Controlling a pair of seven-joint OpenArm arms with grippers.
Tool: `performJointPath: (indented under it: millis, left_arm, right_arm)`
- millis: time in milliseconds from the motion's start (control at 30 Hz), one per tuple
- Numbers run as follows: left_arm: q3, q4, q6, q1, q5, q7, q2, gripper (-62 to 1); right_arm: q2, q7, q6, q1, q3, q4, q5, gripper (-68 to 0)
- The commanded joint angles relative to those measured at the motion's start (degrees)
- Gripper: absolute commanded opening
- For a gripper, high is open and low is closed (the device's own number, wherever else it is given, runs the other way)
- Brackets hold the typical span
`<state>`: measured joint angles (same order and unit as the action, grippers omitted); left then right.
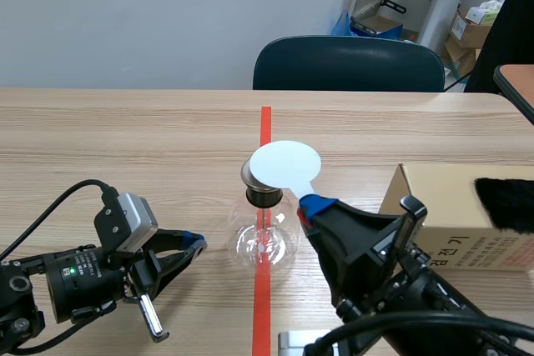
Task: Do the electroscope experiment
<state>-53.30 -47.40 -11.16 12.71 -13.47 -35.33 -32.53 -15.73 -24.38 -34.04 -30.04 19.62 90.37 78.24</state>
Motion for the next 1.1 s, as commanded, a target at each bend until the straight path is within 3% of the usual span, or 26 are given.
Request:
performJointPath:
  millis: [0,433,633,833,1067]
  left_arm:
    - [-0.04,-1.31,-0.13,0.31,-0.39,-0.59,0.28,-57.8]
    - [-0.04,-1.31,-0.13,0.31,-0.39,-0.59,0.28,-57.8]
    - [-0.04,-1.31,-0.13,0.31,-0.39,-0.59,0.28,-57.8]
    - [-0.04,-1.31,-0.13,0.31,-0.39,-0.59,0.28,-57.8]
    - [-0.04,-1.31,-0.13,0.31,-0.39,-0.59,0.28,-57.8]
  right_arm:
    - [-0.28,1.57,-0.63,0.55,-0.15,1.01,-0.2,-66.9]
    - [-0.28,23.23,-0.63,0.52,-0.17,1.01,-0.2,-66.9]
    - [-0.28,29.51,-0.63,0.52,-0.22,1.01,-0.2,-66.9]
    - [-0.28,29.38,-0.63,0.52,-0.22,1.01,-0.17,-66.9]
    - [-0.28,21.09,-0.63,0.52,-0.22,1.01,-0.17,-66.9]
